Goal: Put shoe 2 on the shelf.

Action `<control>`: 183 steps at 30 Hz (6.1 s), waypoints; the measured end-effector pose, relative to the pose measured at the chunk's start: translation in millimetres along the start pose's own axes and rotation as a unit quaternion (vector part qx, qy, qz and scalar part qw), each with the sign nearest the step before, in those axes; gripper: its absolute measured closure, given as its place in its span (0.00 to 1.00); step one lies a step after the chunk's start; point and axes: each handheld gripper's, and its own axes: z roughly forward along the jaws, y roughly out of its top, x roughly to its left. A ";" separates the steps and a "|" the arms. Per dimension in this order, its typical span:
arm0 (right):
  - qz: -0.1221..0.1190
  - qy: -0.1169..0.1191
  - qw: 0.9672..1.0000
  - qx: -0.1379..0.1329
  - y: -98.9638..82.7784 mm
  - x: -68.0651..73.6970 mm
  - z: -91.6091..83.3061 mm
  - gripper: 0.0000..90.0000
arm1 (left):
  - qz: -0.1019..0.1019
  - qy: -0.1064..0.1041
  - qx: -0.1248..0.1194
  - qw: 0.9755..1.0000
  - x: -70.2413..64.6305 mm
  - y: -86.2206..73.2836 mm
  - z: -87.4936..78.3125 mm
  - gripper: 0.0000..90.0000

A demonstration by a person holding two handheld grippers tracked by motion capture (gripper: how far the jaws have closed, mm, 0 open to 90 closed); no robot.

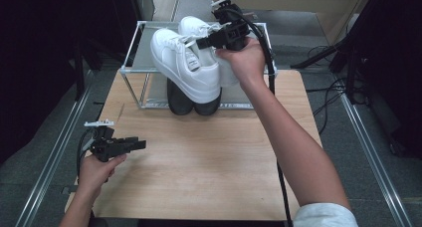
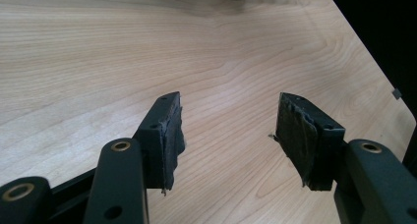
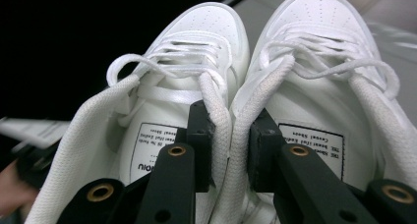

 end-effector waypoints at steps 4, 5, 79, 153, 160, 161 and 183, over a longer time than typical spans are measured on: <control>0.046 -0.054 0.997 -0.006 6.9 -15.1 15.3 0.86 | 0.003 -0.003 0.003 1.000 -1.4 0.3 1.8 0.48; 0.059 -0.068 0.996 -0.006 8.4 -18.5 19.4 0.86 | 0.003 -0.004 0.005 1.000 -1.8 0.4 2.5 0.48; 0.129 -0.205 0.970 0.003 28.6 -6.9 65.2 0.45 | 0.024 -0.030 0.037 0.999 -6.5 4.5 19.5 0.48; 0.041 -0.034 0.998 -0.043 -210.1 13.2 10.6 0.37 | 0.049 -0.025 0.039 0.998 -14.9 3.8 22.2 0.44; 0.025 -0.039 0.998 -0.039 -234.2 9.1 12.4 0.36 | 0.051 -0.021 0.029 0.998 -16.2 4.0 20.5 0.44; 0.027 -0.040 0.998 -0.040 -236.4 8.0 11.5 0.36 | 0.052 -0.020 0.029 0.998 -16.3 4.0 20.6 0.44; 0.067 -0.053 0.996 -0.026 -302.6 -26.9 -13.3 0.31 | 0.062 -0.020 0.037 0.997 -19.6 3.8 22.2 0.44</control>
